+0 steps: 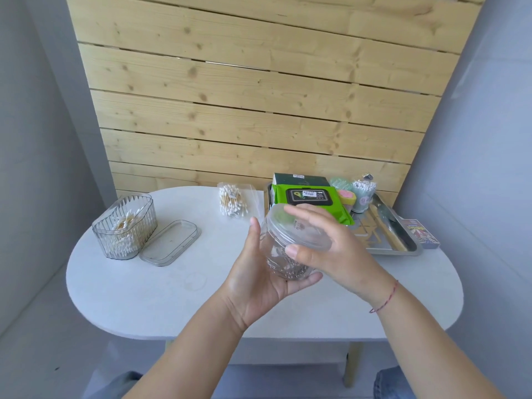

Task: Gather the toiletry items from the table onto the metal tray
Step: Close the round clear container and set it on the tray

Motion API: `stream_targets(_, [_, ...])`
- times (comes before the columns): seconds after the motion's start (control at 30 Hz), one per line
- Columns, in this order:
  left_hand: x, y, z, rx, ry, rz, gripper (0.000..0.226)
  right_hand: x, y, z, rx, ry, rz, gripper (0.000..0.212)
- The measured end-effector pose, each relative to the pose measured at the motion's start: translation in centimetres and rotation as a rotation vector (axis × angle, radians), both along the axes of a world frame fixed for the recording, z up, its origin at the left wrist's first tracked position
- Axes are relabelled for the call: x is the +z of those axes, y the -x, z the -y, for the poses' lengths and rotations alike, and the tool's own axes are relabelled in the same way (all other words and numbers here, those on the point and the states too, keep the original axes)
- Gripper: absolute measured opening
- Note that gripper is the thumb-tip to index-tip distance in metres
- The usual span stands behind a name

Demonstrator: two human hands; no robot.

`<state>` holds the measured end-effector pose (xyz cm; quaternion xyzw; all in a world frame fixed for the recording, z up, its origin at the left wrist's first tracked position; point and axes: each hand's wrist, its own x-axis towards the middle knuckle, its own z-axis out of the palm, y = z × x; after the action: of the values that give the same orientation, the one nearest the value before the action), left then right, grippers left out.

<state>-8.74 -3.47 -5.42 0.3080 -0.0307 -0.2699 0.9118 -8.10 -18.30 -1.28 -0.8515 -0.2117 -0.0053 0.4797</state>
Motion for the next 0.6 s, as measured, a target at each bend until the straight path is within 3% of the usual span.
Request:
stream_targets(0.2, [-0.3,-0.4,-0.5,-0.103,0.050,-0.160,0.084,0.6,-0.3,0.6,0.167,0.046,-0.066,0.060])
stream_targets(0.4, [-0.7,-0.7,-1.0,-0.272,0.046,-0.225,0.076,0.5,-0.6,1.4,0.259,0.113,-0.098,0.061])
stream_targets(0.5, [-0.5,-0.4,-0.2,-0.125,0.044,-0.214,0.072,0.3,-0.4,1.0,0.192,0.037,-0.106,0.058])
stream_targets(0.6, [-0.7,0.0,1.0,0.117,-0.012,-0.055,0.067,-0.4,-0.1,-0.2,0.045,-0.025,-0.069,0.060])
